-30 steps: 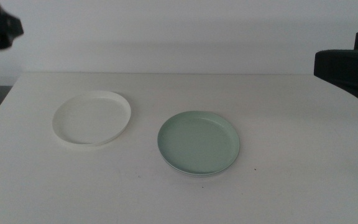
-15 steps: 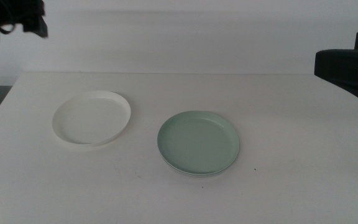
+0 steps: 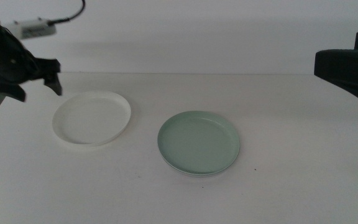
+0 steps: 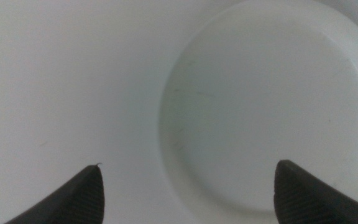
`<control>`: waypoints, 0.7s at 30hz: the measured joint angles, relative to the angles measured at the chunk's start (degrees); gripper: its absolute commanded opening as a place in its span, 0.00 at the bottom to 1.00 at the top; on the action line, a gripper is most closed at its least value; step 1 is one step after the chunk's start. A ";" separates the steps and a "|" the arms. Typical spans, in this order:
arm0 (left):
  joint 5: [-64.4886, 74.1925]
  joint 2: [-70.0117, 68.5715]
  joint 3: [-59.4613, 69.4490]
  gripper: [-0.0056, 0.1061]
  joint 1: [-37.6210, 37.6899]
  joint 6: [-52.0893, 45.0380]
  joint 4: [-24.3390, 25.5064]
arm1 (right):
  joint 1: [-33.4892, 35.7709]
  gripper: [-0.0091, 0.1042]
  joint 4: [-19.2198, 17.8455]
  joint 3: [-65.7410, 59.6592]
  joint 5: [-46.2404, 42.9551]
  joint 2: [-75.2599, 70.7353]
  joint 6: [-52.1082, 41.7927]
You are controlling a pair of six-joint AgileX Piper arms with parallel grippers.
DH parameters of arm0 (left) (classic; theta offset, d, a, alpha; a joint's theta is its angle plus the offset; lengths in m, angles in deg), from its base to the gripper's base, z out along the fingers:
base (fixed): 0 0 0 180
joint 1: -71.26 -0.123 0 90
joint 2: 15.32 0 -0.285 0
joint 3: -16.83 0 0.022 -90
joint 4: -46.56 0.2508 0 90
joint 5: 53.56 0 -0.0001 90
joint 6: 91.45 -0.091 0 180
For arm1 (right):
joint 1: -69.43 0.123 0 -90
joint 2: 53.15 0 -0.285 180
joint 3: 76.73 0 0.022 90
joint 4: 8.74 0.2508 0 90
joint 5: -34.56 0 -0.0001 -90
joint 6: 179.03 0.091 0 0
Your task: Stack the three bowls on top of each other.
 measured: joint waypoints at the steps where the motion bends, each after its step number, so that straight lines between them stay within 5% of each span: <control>1: -0.54 0.81 0.00 0.89 0.00 -0.62 -0.61 | 0.00 0.90 0.00 0.00 0.00 0.00 0.00; 15: -6.55 11.90 -0.06 0.88 0.00 -1.74 -3.60 | 0.00 0.90 0.00 0.00 0.00 0.00 0.00; 21: -7.40 13.12 -0.21 0.70 0.00 -1.61 -4.33 | 0.00 0.90 0.00 0.00 0.00 0.00 0.00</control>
